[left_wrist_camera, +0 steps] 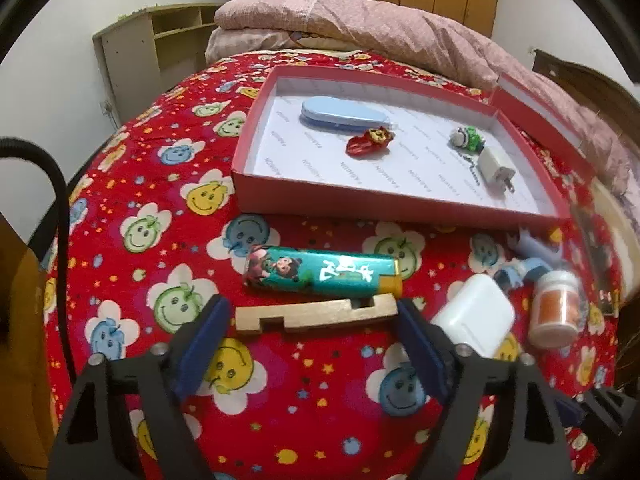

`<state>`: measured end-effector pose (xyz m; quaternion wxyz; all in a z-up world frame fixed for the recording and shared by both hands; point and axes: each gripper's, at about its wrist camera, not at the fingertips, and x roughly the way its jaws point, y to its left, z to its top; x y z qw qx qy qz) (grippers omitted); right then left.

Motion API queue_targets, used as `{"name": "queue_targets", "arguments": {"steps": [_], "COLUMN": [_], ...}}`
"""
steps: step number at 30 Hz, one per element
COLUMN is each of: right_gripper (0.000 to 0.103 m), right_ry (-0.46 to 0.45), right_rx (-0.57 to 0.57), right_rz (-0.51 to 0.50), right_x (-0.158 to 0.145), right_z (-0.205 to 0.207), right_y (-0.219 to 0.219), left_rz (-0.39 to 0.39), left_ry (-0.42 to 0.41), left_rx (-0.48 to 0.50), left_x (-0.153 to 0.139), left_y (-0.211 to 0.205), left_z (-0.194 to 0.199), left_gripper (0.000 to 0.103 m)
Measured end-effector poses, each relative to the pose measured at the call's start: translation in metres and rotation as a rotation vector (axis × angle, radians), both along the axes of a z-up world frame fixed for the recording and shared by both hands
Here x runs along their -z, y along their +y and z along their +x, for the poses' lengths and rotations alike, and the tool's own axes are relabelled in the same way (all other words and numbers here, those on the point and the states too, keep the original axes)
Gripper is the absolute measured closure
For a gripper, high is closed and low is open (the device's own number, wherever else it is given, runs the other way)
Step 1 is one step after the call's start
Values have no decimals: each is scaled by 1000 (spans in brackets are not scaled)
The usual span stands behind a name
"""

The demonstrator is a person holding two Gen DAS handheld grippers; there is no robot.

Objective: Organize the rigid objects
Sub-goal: 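Grasp the notched light wooden block with the left tool while the right tool holds the disc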

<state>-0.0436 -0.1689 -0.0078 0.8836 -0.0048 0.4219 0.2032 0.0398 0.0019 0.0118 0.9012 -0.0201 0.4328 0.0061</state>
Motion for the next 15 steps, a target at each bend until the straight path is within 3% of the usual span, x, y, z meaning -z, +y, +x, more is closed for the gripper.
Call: {"name": "queue_targets", "arguments": {"steps": [15], "right_gripper": [70], "right_ry": [-11], "right_rx": [2], "right_rz": [-11], "right_x": [0], "right_z": [-2], "right_y": [1], "left_rz": [-24], "left_ry": [-10], "left_rx": [65], "left_x": [-10], "left_y": [4], "left_z": [-22], "left_gripper": [22]}}
